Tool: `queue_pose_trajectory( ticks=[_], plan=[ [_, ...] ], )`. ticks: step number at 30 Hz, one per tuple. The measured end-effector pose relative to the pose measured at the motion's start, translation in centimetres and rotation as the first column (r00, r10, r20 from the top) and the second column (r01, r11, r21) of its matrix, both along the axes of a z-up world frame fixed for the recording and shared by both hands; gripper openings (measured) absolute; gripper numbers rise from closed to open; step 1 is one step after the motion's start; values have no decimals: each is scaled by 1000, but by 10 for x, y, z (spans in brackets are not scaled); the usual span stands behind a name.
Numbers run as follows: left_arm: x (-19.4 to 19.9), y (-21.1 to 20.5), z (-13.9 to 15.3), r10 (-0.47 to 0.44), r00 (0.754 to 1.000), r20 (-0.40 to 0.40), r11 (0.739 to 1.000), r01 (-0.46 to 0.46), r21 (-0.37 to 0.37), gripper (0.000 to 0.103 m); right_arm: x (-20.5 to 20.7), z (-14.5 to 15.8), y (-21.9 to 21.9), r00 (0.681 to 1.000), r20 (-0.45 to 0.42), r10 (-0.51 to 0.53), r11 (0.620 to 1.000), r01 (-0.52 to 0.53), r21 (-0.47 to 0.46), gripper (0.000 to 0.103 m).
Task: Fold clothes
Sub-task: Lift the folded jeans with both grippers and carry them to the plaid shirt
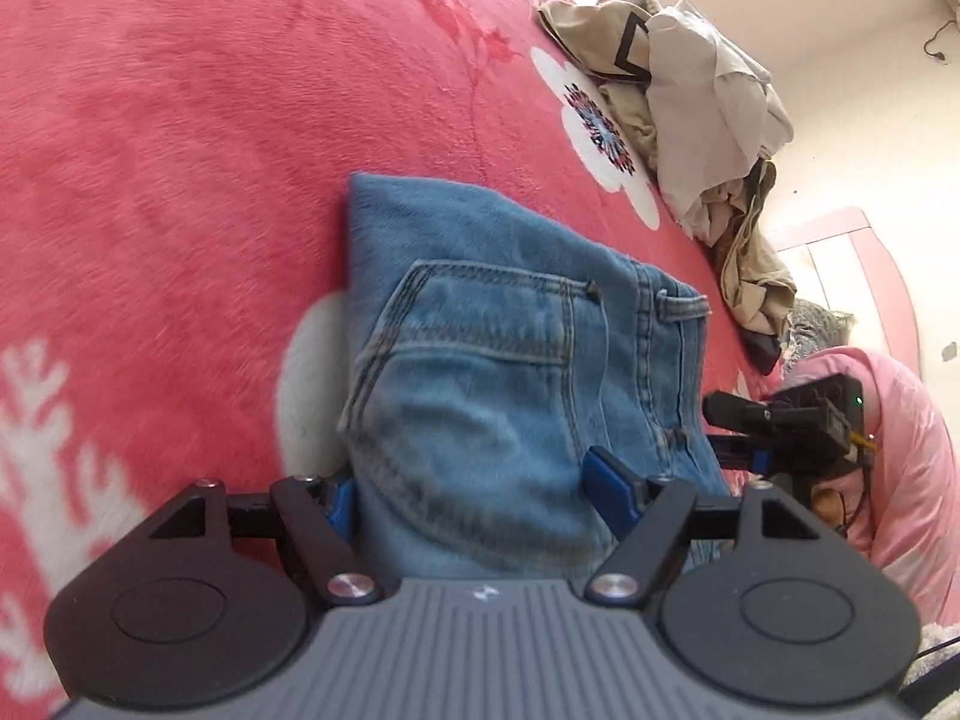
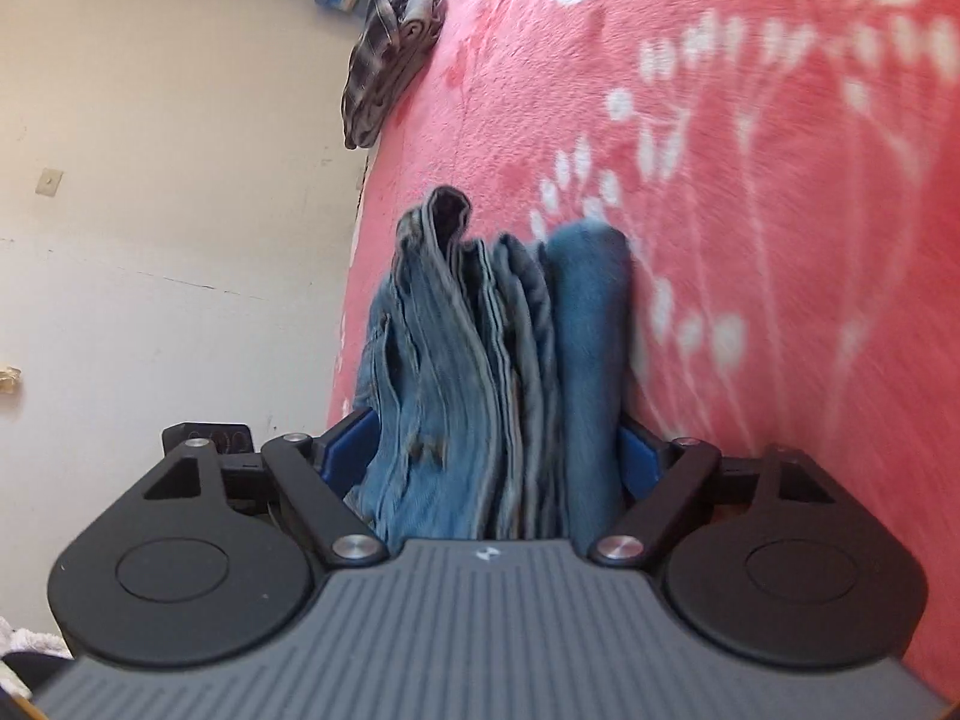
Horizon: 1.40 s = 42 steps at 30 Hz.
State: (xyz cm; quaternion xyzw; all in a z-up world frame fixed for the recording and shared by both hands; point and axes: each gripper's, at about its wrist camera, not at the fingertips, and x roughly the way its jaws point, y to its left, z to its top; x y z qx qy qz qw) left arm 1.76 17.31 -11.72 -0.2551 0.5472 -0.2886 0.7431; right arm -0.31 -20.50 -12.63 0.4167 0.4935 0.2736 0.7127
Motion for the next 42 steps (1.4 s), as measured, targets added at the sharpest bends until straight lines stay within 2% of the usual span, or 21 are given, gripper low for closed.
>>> queue_pose_trajectory(
  ticks=[3, 6, 9, 10, 12, 16, 19, 26, 28, 31, 38, 42],
  plan=[
    [-5, 0, 0, 1, 1000, 20, 1000, -1, -8, 75, 11, -2, 2, 1000, 9, 18, 1000, -19, 19, 83],
    [-15, -1, 3, 3, 999, 44, 1000, -3, -2, 74, 3, 3, 3, 997, 59, 58, 998, -58, 3, 80],
    [-20, -8, 9, 10, 997, 75, 999, -14, 47, 74, -6, 5, 4, 993, 76, 95, 995, -96, 8, 77],
    [-21, -11, 12, 8, 996, 89, 997, -14, 73, 72, -4, 5, 6, 993, 71, 92, 996, -91, -12, 74],
    [-24, -19, 23, -17, 991, 136, 989, -3, 145, 67, -1, 6, 11, 994, 63, 86, 995, -83, -53, 56],
    [-35, -32, 46, -67, 974, 217, 972, 15, 234, 61, -2, 33, 24, 984, 124, 128, 976, -103, -190, 45],
    [-37, -34, 55, -56, 974, 218, 971, 2, 241, 59, -5, 54, 31, 974, 177, 145, 965, -99, -245, 40],
    [-30, -31, 86, 62, 969, 237, 975, -110, 194, 59, 16, 86, 32, 956, 255, 144, 964, -77, -255, 36],
    [-22, -34, 100, 95, 965, 243, 970, -144, 193, 58, 26, 95, 29, 950, 275, 145, 967, -77, -242, 35],
    [-9, -45, 132, 117, 953, 280, 955, -185, 230, 58, 44, 112, 24, 939, 308, 156, 970, -88, -225, 35],
    [42, -66, 232, 185, 910, 371, 912, -299, 281, 58, 96, 177, 8, 915, 379, 141, 985, -89, -150, 35],
    [71, -78, 284, 191, 887, 421, 890, -337, 307, 59, 127, 215, -1, 902, 415, 123, 991, -88, -102, 35]
  ],
)
